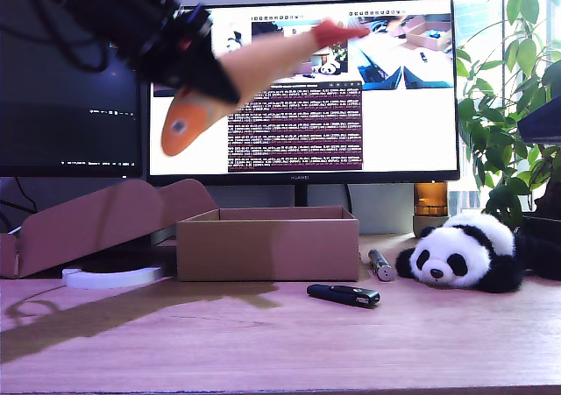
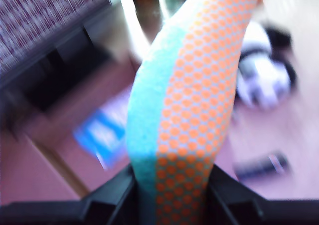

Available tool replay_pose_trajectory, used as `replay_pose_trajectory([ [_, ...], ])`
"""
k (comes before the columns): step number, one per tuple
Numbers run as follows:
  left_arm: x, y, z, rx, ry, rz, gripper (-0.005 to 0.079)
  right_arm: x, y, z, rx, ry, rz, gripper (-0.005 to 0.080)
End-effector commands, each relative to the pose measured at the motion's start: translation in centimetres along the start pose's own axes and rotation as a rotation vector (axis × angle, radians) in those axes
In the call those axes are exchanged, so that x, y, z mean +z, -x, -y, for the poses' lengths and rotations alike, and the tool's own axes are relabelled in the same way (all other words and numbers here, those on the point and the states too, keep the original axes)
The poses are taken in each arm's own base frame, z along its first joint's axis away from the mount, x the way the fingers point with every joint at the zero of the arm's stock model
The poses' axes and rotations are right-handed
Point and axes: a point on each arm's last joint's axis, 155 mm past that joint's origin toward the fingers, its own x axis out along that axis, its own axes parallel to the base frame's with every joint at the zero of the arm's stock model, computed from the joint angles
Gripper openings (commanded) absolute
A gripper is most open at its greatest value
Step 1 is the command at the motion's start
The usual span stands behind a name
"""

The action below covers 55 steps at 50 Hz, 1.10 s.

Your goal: Pick up the fish toy and place it inside the cardboard box

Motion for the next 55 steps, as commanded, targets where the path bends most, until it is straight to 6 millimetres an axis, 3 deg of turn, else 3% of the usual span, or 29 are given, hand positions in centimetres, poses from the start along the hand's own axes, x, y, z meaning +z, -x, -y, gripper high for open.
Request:
replay_pose_trajectory([
  [1,-0.3,-0.9,0.0,0.000,0.001,0.013,0.0128,-0.3,-0.2,0.0,0.004,0.000,-0.007,-0.0013],
  [21,1.7,-4.7,-1.8,0.018,-0.021,0.053,0.0128,0.4,-0.2,-0.4,0.023,0.016,0.020,-0.0013],
  [31,2.2,-6.0,-2.3,0.017,-0.022,0.051,0.0128,1.7,-0.1,1.2,-0.068,0.041,0.070,-0.0013],
  [38,1.6,-7.2,-2.5,0.008,-0.013,0.019,0.0128,2.7,0.2,3.1,-0.178,0.060,0.109,-0.0013],
  [55,-0.6,-10.0,-5.0,0.058,-0.010,-0.063,0.0128,2.6,0.2,3.2,-0.185,0.101,0.100,-0.0013],
])
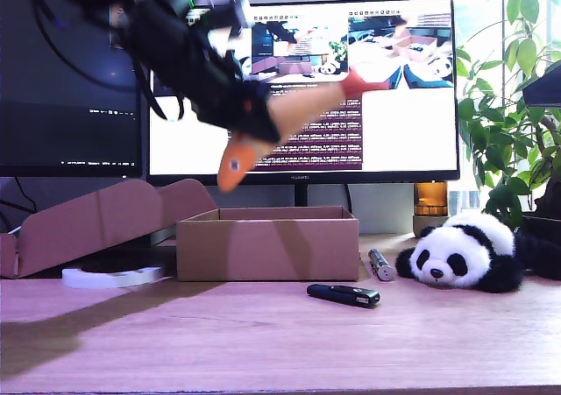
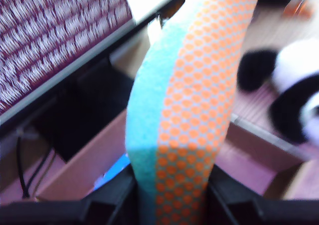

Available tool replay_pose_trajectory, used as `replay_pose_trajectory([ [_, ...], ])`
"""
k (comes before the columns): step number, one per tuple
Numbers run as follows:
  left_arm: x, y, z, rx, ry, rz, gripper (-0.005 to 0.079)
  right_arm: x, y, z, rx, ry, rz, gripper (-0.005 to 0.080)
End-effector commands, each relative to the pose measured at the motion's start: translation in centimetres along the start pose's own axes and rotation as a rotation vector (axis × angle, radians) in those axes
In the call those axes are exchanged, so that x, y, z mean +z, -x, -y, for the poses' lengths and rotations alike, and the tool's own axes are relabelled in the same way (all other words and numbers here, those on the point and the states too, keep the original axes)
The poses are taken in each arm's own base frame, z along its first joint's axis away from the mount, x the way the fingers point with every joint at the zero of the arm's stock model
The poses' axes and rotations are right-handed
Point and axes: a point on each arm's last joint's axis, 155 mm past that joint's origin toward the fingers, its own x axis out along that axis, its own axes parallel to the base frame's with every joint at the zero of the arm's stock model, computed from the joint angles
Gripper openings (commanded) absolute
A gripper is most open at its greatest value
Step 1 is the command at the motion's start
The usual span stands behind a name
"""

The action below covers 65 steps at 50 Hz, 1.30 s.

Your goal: Pick up the fish toy and place it inside the cardboard box

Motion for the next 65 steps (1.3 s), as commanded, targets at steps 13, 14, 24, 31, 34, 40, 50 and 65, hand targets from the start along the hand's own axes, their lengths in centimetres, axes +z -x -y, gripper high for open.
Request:
replay_pose_trajectory([
  [13,-1.7,-1.1,-3.4,0.084,0.080,-0.057,0.0130,-0.6,-0.2,0.0,0.002,0.004,-0.016,-0.0013],
  [14,-1.8,-1.1,-3.5,0.086,0.088,-0.059,0.0130,-0.6,-0.2,0.0,0.002,0.004,-0.016,-0.0013],
  [24,-2.5,-1.1,-3.5,0.085,0.144,-0.079,0.0130,-0.5,-0.2,0.0,0.002,0.004,-0.015,-0.0013],
  [31,-2.6,-1.1,-3.5,0.084,0.145,-0.083,0.0131,-0.5,-0.2,0.0,0.003,0.003,-0.015,-0.0013],
  [34,-2.6,-1.1,-3.5,0.085,0.157,-0.083,0.0135,-0.5,-0.2,0.0,0.003,0.003,-0.015,-0.0013],
  [40,-2.6,-1.1,-3.5,0.088,0.172,-0.084,0.0236,-0.5,-0.2,0.0,0.003,0.004,-0.014,-0.0013],
  [50,-2.5,-1.1,-3.5,0.088,0.170,-0.081,0.0549,-0.5,-0.2,0.0,0.003,0.004,-0.013,-0.0013],
  [65,-2.7,-1.2,-3.1,0.075,0.170,-0.088,0.0562,-0.5,-0.2,0.0,0.003,0.004,-0.013,-0.0013],
])
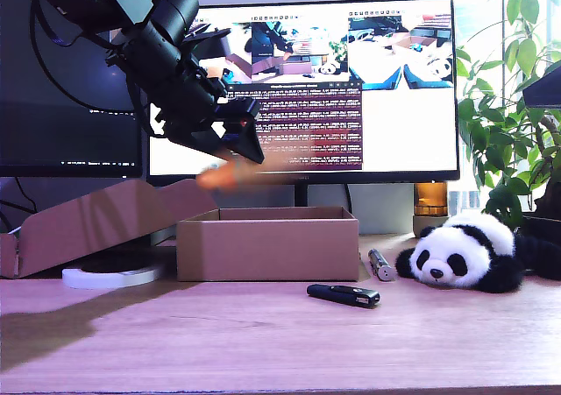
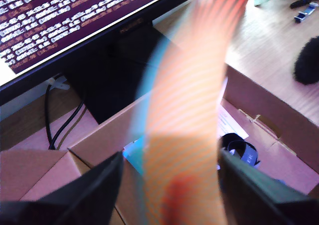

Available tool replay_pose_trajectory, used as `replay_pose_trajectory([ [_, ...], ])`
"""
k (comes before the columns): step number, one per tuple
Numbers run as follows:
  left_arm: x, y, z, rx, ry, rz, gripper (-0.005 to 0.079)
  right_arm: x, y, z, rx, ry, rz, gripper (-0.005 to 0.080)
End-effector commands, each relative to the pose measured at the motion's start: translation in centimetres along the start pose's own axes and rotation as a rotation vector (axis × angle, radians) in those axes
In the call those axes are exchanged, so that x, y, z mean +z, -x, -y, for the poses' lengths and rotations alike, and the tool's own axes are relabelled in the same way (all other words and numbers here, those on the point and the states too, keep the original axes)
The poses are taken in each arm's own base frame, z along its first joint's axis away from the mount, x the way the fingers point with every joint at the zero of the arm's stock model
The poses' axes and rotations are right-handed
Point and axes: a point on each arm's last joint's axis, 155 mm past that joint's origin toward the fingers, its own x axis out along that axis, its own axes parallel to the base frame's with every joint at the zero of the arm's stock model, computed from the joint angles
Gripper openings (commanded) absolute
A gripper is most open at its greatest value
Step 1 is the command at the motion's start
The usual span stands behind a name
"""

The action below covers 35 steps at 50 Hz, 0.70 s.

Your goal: Pick up the fish toy and place it inside the cardboard box

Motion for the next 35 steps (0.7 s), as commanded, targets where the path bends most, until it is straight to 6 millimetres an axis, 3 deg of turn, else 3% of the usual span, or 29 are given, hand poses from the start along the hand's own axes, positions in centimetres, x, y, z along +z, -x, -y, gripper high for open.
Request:
replay_pose_trajectory([
  [1,-0.9,-0.7,0.4,-0.015,0.005,-0.021,0.0562,-0.4,-0.2,0.0,0.003,0.001,-0.010,-0.0013],
  [16,-1.1,-0.7,0.4,-0.015,0.006,-0.030,0.0522,-0.4,-0.2,0.0,0.003,0.001,-0.010,-0.0013],
  [20,-1.1,-0.4,0.5,-0.018,0.008,-0.042,0.0429,-0.4,-0.2,0.0,0.003,0.001,-0.011,-0.0013],
  [30,0.4,1.7,1.0,-0.044,0.007,-0.033,-0.0034,-0.4,-0.2,0.0,0.003,-0.005,-0.010,-0.0013],
  [35,1.4,3.5,1.4,-0.062,0.008,-0.025,-0.0016,-0.4,-0.2,0.1,-0.006,-0.007,-0.011,-0.0013],
])
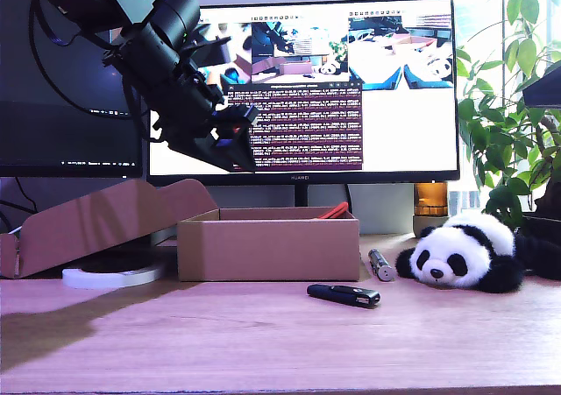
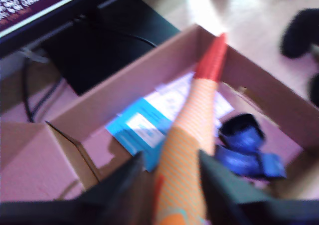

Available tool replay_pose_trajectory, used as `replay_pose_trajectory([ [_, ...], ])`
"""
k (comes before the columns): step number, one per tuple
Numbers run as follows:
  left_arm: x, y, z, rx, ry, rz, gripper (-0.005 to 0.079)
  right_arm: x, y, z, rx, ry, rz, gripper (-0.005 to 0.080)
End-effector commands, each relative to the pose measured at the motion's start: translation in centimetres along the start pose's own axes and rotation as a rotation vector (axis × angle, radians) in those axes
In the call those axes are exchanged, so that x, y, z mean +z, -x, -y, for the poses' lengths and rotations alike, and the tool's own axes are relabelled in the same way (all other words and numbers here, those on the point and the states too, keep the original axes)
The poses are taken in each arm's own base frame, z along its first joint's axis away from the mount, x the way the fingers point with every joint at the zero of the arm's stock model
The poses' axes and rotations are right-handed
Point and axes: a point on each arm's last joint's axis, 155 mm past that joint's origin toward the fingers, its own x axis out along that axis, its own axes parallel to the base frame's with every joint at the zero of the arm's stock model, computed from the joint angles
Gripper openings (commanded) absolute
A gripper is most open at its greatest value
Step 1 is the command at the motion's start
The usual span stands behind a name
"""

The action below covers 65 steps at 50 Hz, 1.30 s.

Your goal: Pick up the fish toy and place it inside the cardboard box

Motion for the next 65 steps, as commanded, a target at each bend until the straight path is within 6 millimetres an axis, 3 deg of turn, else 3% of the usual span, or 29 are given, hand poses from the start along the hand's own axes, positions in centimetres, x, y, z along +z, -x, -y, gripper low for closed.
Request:
replay_pose_trajectory([
  [1,3.4,3.1,0.3,-0.003,-0.014,0.083,-0.0016,-0.4,-0.2,0.2,-0.008,-0.004,-0.011,-0.0013],
  [10,4.5,6.0,1.1,-0.050,-0.014,0.105,-0.0016,-0.4,0.0,2.1,-0.111,-0.008,-0.011,-0.0013],
  [18,4.2,7.5,0.5,-0.064,0.007,0.108,-0.0019,-0.5,0.4,4.3,-0.217,-0.012,-0.011,-0.0013],
  [27,2.3,9.1,-0.4,-0.051,0.035,0.118,-0.0019,-0.5,1.5,7.7,-0.361,-0.037,-0.007,-0.0013],
  [36,0.5,11.4,-1.0,-0.013,0.083,0.186,-0.0019,-0.2,2.4,9.7,-0.437,-0.125,0.027,-0.0013],
  [50,-3.0,14.4,0.0,0.017,0.115,0.271,-0.0019,0.2,3.9,12.3,-0.569,-0.143,0.058,-0.0013],
  [65,-6.3,17.1,1.4,0.049,0.129,0.377,-0.0019,2.2,4.5,13.0,-0.612,-0.050,0.116,-0.0013],
])
